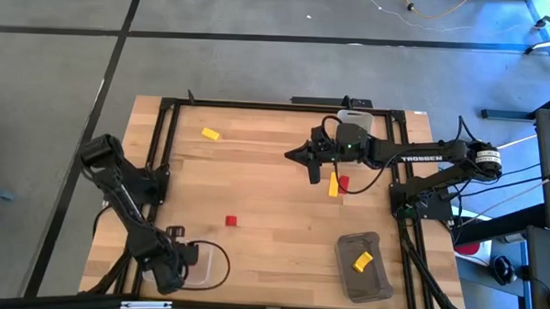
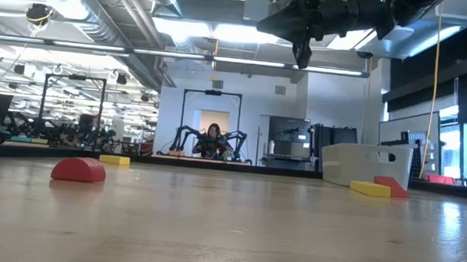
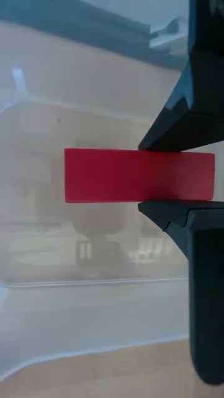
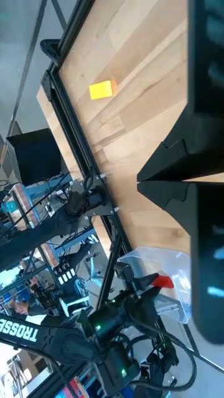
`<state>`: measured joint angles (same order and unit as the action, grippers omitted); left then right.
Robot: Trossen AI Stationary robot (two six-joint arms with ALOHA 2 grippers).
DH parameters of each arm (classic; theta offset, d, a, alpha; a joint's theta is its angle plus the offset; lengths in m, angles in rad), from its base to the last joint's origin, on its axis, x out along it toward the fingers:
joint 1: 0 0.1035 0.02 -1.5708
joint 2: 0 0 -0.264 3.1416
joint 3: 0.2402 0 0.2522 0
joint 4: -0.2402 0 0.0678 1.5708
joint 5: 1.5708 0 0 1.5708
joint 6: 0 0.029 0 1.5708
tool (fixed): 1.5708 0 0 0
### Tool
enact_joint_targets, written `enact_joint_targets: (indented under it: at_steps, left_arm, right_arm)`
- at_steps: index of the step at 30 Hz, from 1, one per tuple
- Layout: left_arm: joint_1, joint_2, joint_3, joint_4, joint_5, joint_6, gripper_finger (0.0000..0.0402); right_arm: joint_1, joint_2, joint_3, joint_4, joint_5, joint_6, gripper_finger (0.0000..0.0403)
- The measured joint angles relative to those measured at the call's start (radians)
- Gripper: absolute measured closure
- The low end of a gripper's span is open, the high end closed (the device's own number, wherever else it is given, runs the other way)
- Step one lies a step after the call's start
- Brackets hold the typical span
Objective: Sort & place blocks by color
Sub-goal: Put the top left red block into the white bin
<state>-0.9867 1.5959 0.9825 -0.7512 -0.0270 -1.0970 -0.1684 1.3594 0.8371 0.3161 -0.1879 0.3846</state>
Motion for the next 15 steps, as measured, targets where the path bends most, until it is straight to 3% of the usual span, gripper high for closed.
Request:
enact_joint_targets:
  at_steps: [5, 9, 15]
  left_arm:
    - [0.008, 0.002, 0.000, -0.009, -0.072, -0.017, 0.0263]
    - [0.025, -0.006, 0.000, -0.041, -0.064, -0.024, 0.0224]
    - [0.061, -0.074, 0.000, -0.057, -0.060, -0.008, 0.0196]
  right_arm:
    - [0.000, 0.000, 0.000, 0.000, 0.000, 0.003, 0.0403]
    - [0.000, 0.000, 0.000, 0.000, 0.001, 0.004, 0.0403]
    - [0.000, 0.000, 0.000, 0.000, 0.002, 0.004, 0.0403]
